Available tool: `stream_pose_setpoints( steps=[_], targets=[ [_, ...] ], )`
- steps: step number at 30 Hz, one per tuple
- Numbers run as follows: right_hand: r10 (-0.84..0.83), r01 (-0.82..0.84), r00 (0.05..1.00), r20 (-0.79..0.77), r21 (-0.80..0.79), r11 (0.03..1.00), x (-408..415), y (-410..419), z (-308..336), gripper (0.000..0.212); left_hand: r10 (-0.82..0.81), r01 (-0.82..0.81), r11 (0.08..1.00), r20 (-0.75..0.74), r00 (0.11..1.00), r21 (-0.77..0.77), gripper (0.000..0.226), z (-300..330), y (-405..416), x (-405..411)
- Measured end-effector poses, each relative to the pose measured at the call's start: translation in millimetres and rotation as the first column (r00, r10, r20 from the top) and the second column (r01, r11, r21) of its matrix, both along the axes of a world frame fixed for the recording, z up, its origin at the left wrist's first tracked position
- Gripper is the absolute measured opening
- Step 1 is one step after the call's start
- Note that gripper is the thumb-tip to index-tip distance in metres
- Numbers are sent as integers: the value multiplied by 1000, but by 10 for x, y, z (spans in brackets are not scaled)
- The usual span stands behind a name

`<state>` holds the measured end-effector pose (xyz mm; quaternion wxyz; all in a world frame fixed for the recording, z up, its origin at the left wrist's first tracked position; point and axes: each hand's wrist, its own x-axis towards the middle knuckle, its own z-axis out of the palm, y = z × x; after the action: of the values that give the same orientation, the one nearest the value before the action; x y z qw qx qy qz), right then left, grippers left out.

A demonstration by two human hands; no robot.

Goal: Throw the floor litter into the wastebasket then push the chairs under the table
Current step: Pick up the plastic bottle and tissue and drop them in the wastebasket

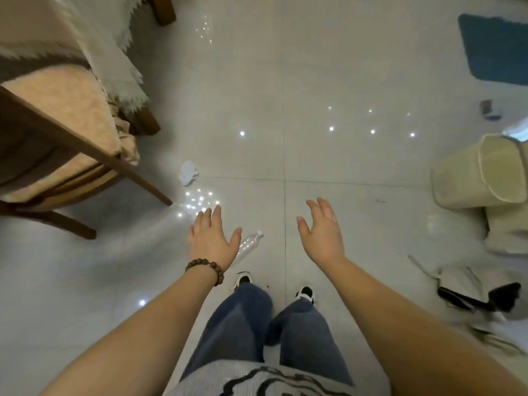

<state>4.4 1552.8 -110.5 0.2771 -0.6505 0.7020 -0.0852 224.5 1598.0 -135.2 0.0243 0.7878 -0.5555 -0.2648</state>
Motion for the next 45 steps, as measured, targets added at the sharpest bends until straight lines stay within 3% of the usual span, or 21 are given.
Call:
stream_pose_setpoints(
  steps=[8,17,23,30,35,38,41,45],
  targets=[
    [327,-330,944,42,123,936,-26,-967,-502,49,320,-320,947,18,947,30,71,-288,-376,-216],
    [697,-689,715,53,221,690,55,-1833,-1380,49,641,-643,756,61,765,118,71,-1258,-401,-694],
    [778,-757,626,50,278,591,214,-2017,-2770,49,687,-672,703,23,726,233,78,-2806,-367,-861],
    [863,-832,505,27,284,477,400,-1910,-4628,50,634,-578,710,-10,773,403,99,-4842,-277,-912],
    [887,-860,461,17,256,442,437,-1873,-5276,51,539,-499,771,13,842,396,99,-5748,-238,-1008],
    [896,-866,443,-6,257,430,439,-1883,-5527,51,459,-450,823,61,886,346,77,-6055,-203,-1067],
    [904,-872,427,-11,258,415,477,-1920,-5619,50,478,-481,834,83,875,272,50,-6114,-218,-1066],
    [902,-873,431,-5,251,419,641,-1941,-5467,51,600,-600,785,49,798,154,51,-5866,-292,-855]
  ],
)
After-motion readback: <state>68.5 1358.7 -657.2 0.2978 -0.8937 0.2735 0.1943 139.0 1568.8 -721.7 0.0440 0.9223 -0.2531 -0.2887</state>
